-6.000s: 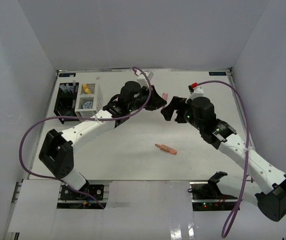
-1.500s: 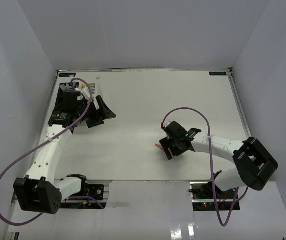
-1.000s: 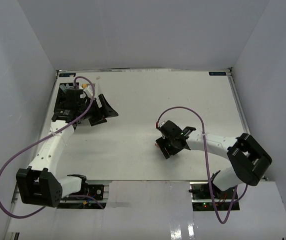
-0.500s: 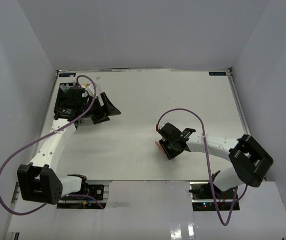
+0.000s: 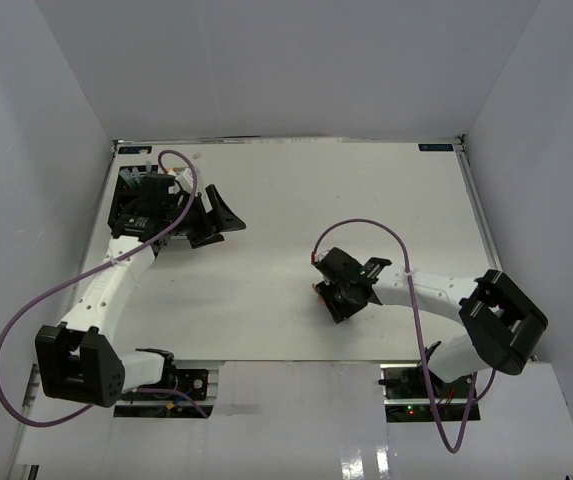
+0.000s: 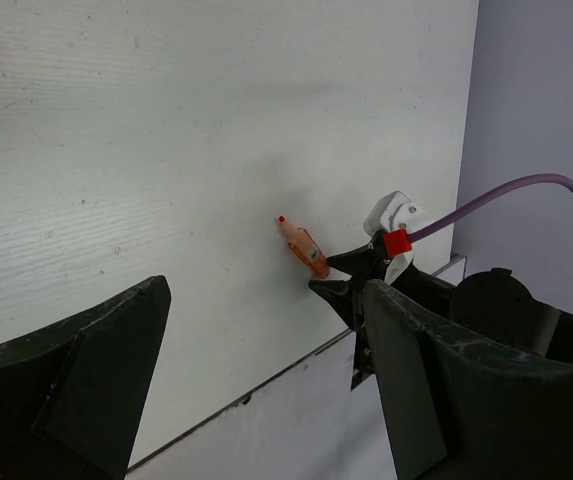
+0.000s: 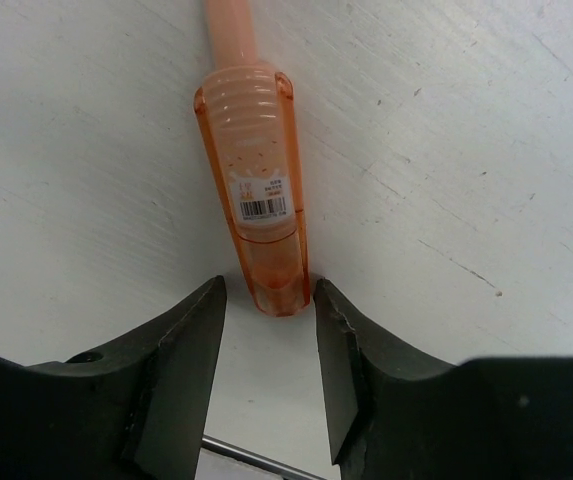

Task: Sort the stationery into containers
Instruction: Pick up the pen from the center of the board.

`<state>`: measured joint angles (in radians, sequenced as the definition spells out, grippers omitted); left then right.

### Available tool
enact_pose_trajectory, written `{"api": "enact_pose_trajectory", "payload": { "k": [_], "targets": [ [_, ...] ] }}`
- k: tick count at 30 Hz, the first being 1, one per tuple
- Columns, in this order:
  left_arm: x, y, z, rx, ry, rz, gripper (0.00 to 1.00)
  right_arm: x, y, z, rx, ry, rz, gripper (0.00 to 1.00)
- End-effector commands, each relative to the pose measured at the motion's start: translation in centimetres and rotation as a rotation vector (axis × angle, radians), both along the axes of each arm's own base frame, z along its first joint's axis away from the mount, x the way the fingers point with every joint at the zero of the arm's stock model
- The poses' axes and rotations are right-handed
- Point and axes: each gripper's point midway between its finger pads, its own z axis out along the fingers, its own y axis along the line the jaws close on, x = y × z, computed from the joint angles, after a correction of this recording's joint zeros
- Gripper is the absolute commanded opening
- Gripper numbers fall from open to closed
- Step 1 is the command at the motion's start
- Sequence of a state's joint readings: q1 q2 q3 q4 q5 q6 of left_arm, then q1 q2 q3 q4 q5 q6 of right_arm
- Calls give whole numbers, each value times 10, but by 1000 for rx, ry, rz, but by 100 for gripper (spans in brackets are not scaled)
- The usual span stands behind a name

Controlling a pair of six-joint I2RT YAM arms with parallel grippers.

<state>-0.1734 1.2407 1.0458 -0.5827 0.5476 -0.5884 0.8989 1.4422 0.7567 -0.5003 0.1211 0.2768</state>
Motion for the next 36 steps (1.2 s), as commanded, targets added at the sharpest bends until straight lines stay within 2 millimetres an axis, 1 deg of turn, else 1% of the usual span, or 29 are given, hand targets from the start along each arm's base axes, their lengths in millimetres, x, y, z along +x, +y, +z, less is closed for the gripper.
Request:
{"api": "enact_pose_trajectory", "payload": {
  "k": [1, 6, 11, 14, 18, 20, 21, 24, 26, 28, 29, 31, 32, 33, 35, 36],
  "targets": [
    [0, -4, 4, -16, -21, -16, 89, 1, 0, -1, -23, -4, 33, 48],
    [-2, -4, 2, -15, -17, -16, 89, 7, 5, 2, -21, -22, 76, 50],
    [-4, -5, -5, -13, 5, -21, 89, 8, 9, 0, -14, -20, 105, 49],
    [-5, -6, -7, -13, 11, -21, 89, 10, 13, 2, -3, -26, 111, 45],
    [-6, -10, -6, -30, 15, -25, 89, 13, 11, 6, -10, -40, 114, 36],
    [-10, -14, -7, -50, 30, -33, 89, 16, 13, 14, -5, -58, 119, 31],
    [-10, -16, -5, -61, 25, -37, 89, 16, 11, 17, -12, -61, 119, 26],
    [-14, -24, -5, -96, 39, -51, 89, 23, 16, 36, 12, -99, 121, 19],
    [-17, -31, -3, -118, 50, -59, 89, 27, 20, 53, 30, -116, 121, 17],
    [-17, -37, -2, -135, 47, -68, 89, 25, 19, 63, 22, -110, 124, 15],
    [-17, -44, 0, -150, 47, -77, 89, 29, 24, 75, 39, -126, 125, 15],
    [-19, -52, 0, -166, 52, -92, 89, 30, 25, 84, 44, -131, 126, 14],
    [-23, -60, 1, -175, 57, -115, 89, 29, 23, 89, 45, -133, 126, 14],
    [-20, -65, 1, -188, 60, -116, 89, 31, 27, 97, 61, -145, 127, 13],
    [-25, -79, 1, -201, 65, -147, 89, 32, 29, 107, 83, -162, 129, 13],
    [-24, -83, 2, -211, 59, -150, 89, 33, 32, 113, 101, -169, 132, 12]
  ]
}}
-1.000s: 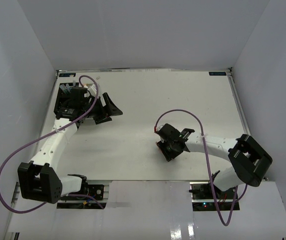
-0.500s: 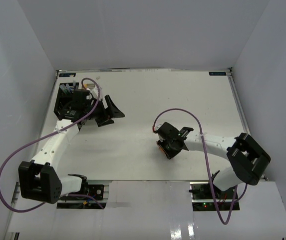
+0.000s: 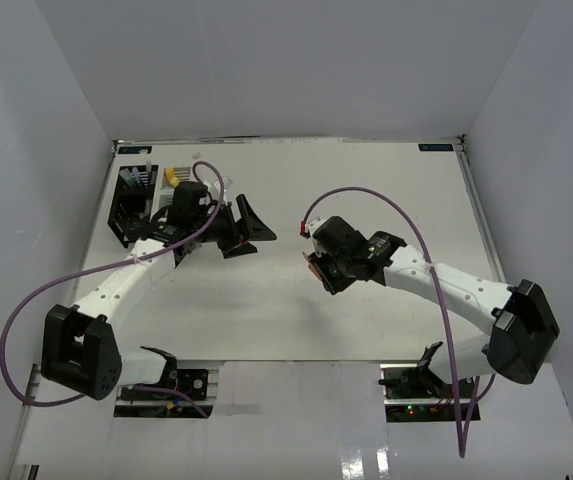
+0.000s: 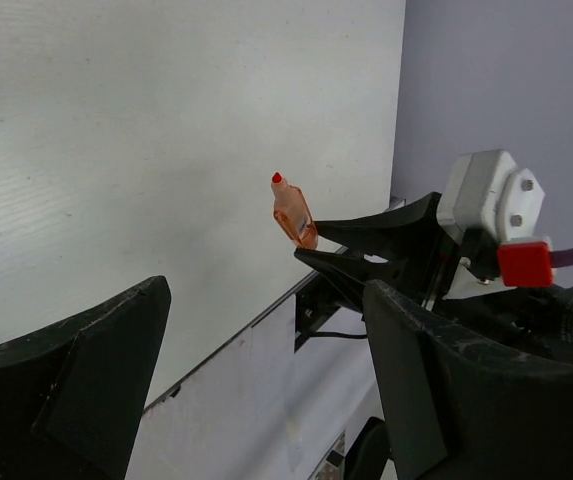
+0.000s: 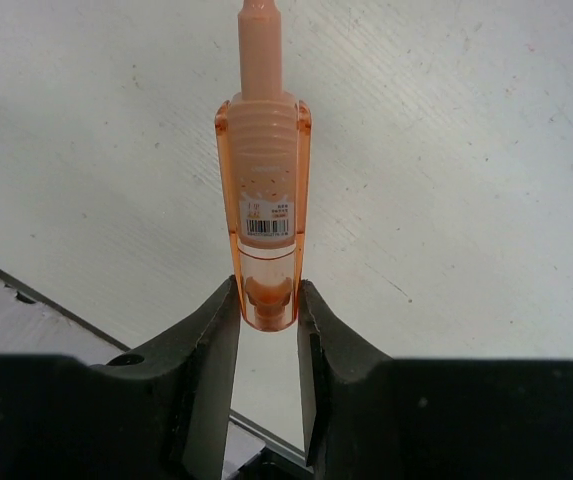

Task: Sort the stationery into containers
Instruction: Pick up the pen from the center of the board.

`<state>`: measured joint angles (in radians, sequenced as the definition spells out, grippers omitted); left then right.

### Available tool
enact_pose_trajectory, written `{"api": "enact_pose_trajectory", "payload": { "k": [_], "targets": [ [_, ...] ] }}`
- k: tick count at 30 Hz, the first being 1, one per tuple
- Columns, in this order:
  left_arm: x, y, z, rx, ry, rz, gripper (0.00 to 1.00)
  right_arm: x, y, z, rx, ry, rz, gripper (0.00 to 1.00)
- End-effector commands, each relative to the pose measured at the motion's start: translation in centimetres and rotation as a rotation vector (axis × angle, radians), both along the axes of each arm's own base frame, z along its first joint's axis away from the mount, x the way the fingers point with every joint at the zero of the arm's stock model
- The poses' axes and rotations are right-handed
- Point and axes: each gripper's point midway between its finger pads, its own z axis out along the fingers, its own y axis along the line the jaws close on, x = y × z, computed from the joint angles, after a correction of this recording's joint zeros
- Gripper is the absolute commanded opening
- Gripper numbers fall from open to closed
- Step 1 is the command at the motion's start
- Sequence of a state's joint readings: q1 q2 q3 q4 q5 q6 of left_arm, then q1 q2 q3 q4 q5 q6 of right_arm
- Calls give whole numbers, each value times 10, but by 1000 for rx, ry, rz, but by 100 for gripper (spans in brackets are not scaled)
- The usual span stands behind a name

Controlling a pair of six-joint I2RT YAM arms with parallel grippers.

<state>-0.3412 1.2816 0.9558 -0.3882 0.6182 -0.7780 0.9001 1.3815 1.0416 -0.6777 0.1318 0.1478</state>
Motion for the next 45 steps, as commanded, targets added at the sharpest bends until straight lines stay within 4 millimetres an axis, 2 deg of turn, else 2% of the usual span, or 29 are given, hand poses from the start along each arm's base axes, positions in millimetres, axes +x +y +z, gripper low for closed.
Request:
{"api": "enact_pose_trajectory", "payload": {
  "k": [1, 4, 8, 13, 22, 26, 34, 40, 43, 44, 45],
  "targets": [
    [-2, -23, 8, -61, -9, -40, 89, -1, 0, 28, 27, -29, 15, 12],
    [-1, -33, 6, -73, 5, -45, 89, 2, 0, 34, 32, -45, 7, 11],
    [-3, -58, 11, -83, -16, -89, 89, -1, 1, 37, 40, -34, 1, 11],
    [-9, -86, 4, -82, -5, -125, 87, -1, 5, 45, 73, -39, -7, 11],
    [-13, -114, -18, -45, 35, -151, 80, -3, 6, 51, 105, -36, -29, 11],
    [-8, -119, -18, -47, 24, -149, 75, -5, 6, 52, 113, -34, -29, 11],
    [-1, -131, -9, -90, 4, -176, 51, -7, 6, 53, 131, -31, -40, 10],
    [-2, -133, -9, -104, 5, -190, 41, -6, 5, 55, 135, -42, -46, 9],
    [-3, -133, -8, -106, 2, -191, 26, -5, 4, 55, 137, -44, -50, 9],
    [-3, -133, -8, -105, -3, -191, 18, -5, 4, 55, 135, -44, -50, 9],
    [-3, -133, -8, -106, -1, -192, 17, -5, 4, 54, 135, -44, -50, 9]
  ]
}}
